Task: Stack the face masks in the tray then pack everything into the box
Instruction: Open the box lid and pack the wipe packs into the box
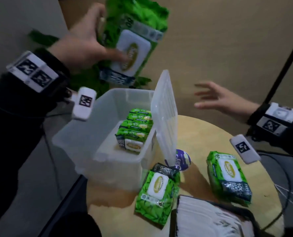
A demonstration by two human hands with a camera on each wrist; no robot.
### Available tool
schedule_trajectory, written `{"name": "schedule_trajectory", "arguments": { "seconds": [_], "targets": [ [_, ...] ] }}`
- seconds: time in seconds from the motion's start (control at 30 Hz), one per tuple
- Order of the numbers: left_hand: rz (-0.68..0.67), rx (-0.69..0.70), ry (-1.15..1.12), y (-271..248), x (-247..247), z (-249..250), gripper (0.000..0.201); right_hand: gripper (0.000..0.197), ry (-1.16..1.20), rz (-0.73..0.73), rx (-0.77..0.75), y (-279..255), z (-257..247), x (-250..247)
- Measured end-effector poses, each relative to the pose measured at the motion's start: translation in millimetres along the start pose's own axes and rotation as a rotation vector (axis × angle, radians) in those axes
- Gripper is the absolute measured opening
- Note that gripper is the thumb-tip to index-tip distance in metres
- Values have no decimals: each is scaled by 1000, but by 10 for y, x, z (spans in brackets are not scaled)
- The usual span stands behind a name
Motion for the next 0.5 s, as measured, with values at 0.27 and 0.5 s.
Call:
{"name": "schedule_trajectory", "arguments": {
  "seconds": [0.27,0.5],
  "targets": [
    [-514,-449,726,-230,23,-1496,69,89,-529,-397,824,-168,2062,476],
    [-941,-295,1027,-259,984,-2359,72,75,-562,-348,896,-198,2567,692]
  ]
}}
Point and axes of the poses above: each hand's wrist, its own y-axis towards the middle knuckle, its own x-axis out of the palm, z = x × y, the point moved 3 cm from there along y, towards the middle knuckle, and after that the axes turned 13 degrees about -y, right-handed, at the moved point
